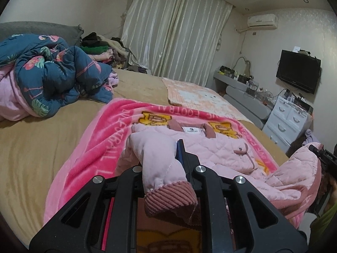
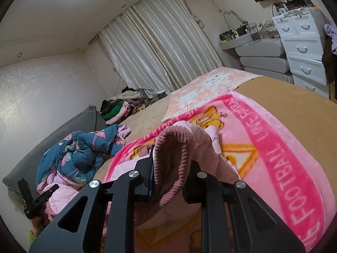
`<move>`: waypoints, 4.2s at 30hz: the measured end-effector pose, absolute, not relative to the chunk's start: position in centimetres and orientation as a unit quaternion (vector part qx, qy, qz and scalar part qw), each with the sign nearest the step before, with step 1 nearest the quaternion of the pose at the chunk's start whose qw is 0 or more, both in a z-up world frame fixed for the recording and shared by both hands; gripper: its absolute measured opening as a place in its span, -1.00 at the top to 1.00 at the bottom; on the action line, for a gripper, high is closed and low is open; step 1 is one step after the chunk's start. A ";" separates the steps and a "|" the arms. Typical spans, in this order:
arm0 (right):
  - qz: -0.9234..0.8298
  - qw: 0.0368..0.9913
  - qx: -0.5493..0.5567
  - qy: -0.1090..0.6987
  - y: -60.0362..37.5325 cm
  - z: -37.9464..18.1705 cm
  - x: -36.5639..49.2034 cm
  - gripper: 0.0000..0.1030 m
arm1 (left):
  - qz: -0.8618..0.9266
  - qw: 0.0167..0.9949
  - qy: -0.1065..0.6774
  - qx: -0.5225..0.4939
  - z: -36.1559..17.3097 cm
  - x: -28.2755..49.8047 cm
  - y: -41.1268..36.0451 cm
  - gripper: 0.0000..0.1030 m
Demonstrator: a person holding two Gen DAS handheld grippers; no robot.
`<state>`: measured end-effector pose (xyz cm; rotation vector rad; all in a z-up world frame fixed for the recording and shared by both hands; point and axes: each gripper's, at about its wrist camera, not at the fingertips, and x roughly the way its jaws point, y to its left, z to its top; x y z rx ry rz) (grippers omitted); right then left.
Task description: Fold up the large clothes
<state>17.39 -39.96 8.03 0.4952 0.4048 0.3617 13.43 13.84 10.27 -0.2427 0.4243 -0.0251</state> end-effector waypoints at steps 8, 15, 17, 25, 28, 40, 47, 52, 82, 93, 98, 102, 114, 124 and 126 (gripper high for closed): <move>0.170 0.939 0.242 0.177 -39.3 9.5 19.5 0.64 | -0.007 0.975 0.187 -0.119 11.3 15.3 13.9 0.84; 0.162 0.939 0.256 0.162 -39.2 10.1 21.7 0.64 | -0.004 0.977 0.169 -0.129 12.1 17.6 14.1 0.84; 0.160 0.940 0.258 0.156 -39.0 10.5 22.3 0.64 | 0.001 0.979 0.164 -0.124 12.4 18.2 14.2 0.84; 0.146 0.946 0.255 0.136 -37.9 11.2 24.4 0.64 | 0.013 0.980 0.161 -0.113 12.6 20.8 14.3 0.84; 0.138 0.948 0.252 0.137 -37.6 11.1 25.6 0.64 | 0.020 0.980 0.168 -0.107 12.3 22.2 14.4 0.84; 0.097 0.958 0.210 0.169 -36.5 9.5 31.2 0.64 | 0.045 0.975 0.201 -0.088 9.8 27.4 15.1 0.83; 0.074 0.959 0.185 0.202 -35.9 7.7 35.1 0.64 | 0.045 0.970 0.228 -0.075 8.6 30.3 15.5 0.82; 0.061 0.952 0.180 0.239 -35.5 6.2 38.3 0.64 | 0.039 0.967 0.239 -0.072 7.4 32.2 15.9 0.80; 0.153 0.887 0.312 0.303 -35.5 0.7 43.5 -0.77 | 0.034 0.946 0.305 -0.101 1.3 37.9 17.4 0.76; 0.075 0.950 0.077 0.293 -31.9 -0.1 35.9 -0.86 | -0.007 0.953 0.274 -0.126 5.1 35.5 16.3 -0.15; 0.052 0.957 0.033 0.284 -32.2 -0.5 36.2 -0.86 | -0.007 0.966 0.239 -0.095 7.8 32.9 14.2 -0.49; 0.037 0.960 0.008 0.278 -33.0 -0.8 36.2 -0.86 | 0.003 0.975 0.208 -0.076 10.1 30.2 13.6 -0.72; 0.073 0.943 0.030 0.325 -35.4 -2.2 36.8 -0.86 | 0.072 0.941 0.320 -0.086 1.1 27.0 16.8 -0.80; 0.112 0.915 0.084 0.379 -36.9 -5.8 38.2 -0.85 | 0.035 0.922 0.368 -0.113 -3.2 28.9 17.2 -0.80; 0.130 0.907 0.093 0.389 -36.6 -6.5 38.7 -0.54 | 0.035 0.922 0.368 -0.112 -3.5 29.3 17.1 -0.26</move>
